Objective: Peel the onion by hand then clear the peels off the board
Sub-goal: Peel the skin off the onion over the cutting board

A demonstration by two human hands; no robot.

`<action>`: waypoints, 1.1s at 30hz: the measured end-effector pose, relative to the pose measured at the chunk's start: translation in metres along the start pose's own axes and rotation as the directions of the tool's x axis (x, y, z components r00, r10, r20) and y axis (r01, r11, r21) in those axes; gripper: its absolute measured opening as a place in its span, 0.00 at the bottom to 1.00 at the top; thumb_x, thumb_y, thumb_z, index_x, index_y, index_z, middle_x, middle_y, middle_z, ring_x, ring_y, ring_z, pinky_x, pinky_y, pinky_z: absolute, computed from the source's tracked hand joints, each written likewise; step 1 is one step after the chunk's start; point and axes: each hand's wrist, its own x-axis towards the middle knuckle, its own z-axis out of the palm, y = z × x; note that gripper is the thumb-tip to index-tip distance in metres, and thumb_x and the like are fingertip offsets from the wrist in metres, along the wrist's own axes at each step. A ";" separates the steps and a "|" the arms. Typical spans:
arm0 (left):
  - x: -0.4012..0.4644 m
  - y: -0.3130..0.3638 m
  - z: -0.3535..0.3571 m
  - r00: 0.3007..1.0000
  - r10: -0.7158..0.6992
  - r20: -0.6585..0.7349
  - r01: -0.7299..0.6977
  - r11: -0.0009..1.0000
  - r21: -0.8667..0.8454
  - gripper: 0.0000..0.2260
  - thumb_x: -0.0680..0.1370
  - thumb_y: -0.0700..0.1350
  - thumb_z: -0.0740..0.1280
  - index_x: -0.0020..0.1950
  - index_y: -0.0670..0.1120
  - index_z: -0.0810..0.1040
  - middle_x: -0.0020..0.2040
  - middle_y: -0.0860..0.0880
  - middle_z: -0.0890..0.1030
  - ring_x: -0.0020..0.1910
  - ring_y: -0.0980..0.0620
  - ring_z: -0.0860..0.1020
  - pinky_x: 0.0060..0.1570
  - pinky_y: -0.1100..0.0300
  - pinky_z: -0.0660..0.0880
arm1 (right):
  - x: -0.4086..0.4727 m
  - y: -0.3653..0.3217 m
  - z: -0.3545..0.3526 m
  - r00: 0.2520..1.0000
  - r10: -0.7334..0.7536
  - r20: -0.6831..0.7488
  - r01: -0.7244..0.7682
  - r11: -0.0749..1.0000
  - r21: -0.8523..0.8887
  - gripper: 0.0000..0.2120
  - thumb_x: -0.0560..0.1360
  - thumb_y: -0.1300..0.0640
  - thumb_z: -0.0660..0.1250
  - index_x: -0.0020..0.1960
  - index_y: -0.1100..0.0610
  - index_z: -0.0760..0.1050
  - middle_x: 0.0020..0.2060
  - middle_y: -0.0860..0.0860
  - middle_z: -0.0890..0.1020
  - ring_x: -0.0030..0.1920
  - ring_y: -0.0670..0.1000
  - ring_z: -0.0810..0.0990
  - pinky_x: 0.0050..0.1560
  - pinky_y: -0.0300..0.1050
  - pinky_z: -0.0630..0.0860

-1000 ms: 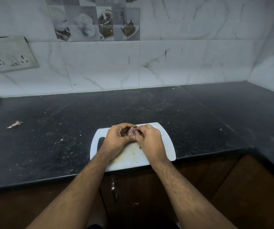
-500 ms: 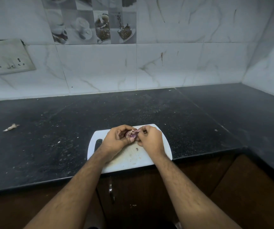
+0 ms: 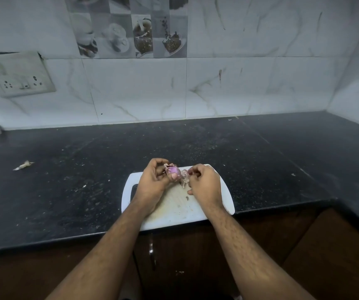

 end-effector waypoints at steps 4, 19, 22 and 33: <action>0.001 0.000 -0.002 0.999 -0.016 0.044 0.016 1.000 -0.005 0.22 0.74 0.30 0.75 0.64 0.40 0.71 0.58 0.36 0.84 0.55 0.42 0.84 0.55 0.54 0.82 | 0.000 -0.004 -0.001 0.989 -0.138 0.049 0.139 0.990 -0.026 0.16 0.82 0.63 0.58 0.63 0.56 0.81 0.57 0.48 0.75 0.53 0.46 0.80 0.46 0.42 0.84; 0.000 0.000 0.000 0.978 -0.060 0.199 0.030 0.989 0.148 0.18 0.79 0.29 0.69 0.65 0.42 0.68 0.49 0.48 0.87 0.53 0.53 0.83 0.56 0.60 0.78 | -0.007 -0.005 0.001 0.955 -0.280 0.093 0.289 0.951 -0.105 0.09 0.82 0.57 0.68 0.60 0.52 0.84 0.50 0.45 0.81 0.48 0.42 0.81 0.48 0.36 0.79; 0.000 0.001 0.001 0.978 -0.065 0.199 0.037 0.989 0.141 0.18 0.79 0.29 0.69 0.65 0.42 0.69 0.50 0.48 0.86 0.53 0.52 0.82 0.57 0.58 0.77 | -0.010 -0.006 0.004 0.937 -0.321 0.141 0.349 0.890 -0.293 0.10 0.83 0.56 0.64 0.63 0.53 0.80 0.53 0.49 0.78 0.47 0.49 0.81 0.48 0.48 0.80; -0.002 0.004 0.002 0.969 -0.068 0.238 0.021 0.980 0.198 0.17 0.80 0.27 0.67 0.65 0.39 0.69 0.57 0.42 0.86 0.59 0.52 0.82 0.60 0.60 0.78 | -0.007 -0.011 0.004 0.978 -0.185 0.100 0.207 0.927 -0.312 0.05 0.82 0.57 0.65 0.57 0.55 0.75 0.54 0.49 0.78 0.47 0.49 0.79 0.46 0.49 0.79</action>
